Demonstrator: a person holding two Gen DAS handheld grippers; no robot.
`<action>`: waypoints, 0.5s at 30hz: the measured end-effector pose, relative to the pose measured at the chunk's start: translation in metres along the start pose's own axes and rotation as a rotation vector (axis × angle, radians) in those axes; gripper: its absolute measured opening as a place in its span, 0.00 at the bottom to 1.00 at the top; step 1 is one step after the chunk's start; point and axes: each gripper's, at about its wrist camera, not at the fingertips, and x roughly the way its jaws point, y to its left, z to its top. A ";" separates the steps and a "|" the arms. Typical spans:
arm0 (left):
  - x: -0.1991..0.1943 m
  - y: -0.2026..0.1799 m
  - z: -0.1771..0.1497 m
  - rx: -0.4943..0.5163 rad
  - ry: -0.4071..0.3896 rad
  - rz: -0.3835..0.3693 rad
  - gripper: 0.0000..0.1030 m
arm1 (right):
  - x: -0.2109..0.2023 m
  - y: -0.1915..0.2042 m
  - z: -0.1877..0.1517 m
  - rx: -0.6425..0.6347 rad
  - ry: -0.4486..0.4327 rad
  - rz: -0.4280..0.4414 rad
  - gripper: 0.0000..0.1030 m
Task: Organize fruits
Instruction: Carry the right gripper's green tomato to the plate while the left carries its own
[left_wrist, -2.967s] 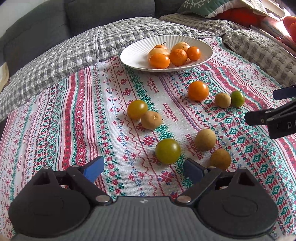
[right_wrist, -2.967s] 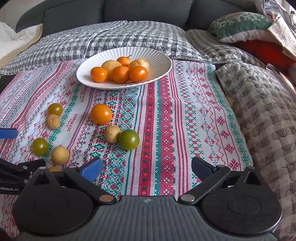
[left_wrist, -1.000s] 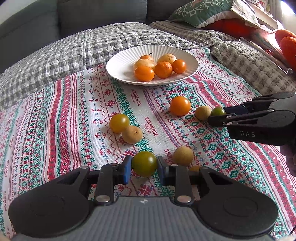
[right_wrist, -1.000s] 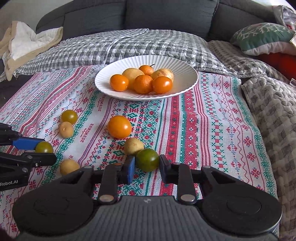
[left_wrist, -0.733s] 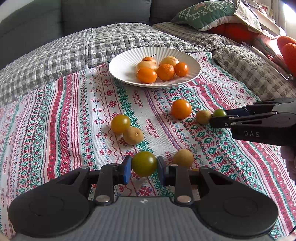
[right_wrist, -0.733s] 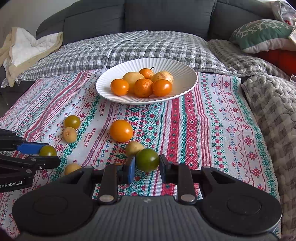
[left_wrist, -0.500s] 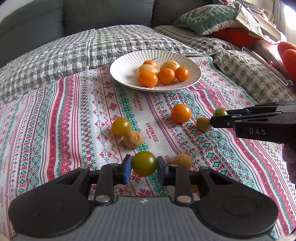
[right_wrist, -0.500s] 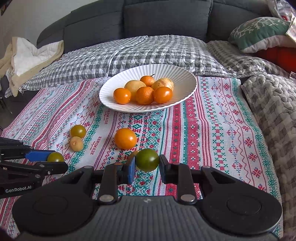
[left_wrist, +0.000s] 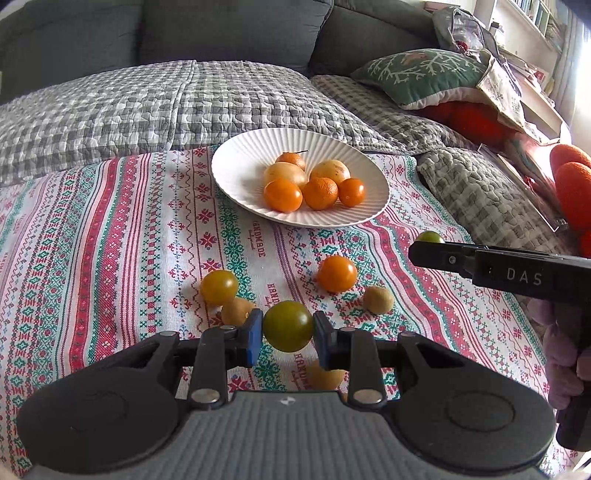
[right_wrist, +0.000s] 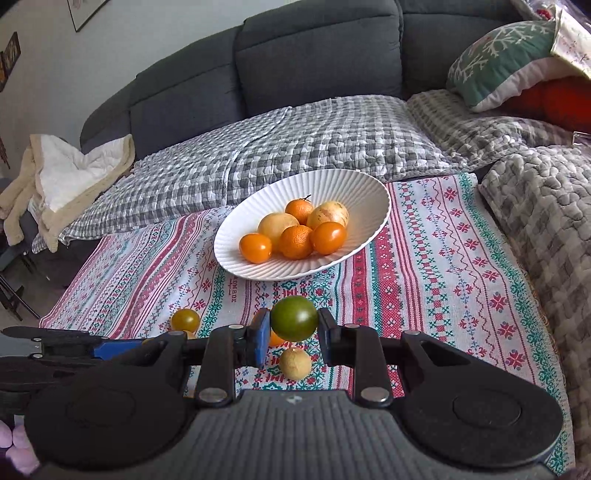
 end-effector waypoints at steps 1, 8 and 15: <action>0.002 0.001 0.004 -0.004 -0.003 0.001 0.17 | 0.001 -0.002 0.002 0.016 -0.004 0.004 0.24; 0.016 0.016 0.029 -0.044 -0.030 0.015 0.17 | 0.016 -0.013 0.022 0.043 -0.013 -0.010 0.24; 0.036 0.038 0.068 -0.079 -0.069 0.016 0.17 | 0.046 -0.027 0.054 0.075 -0.029 -0.012 0.24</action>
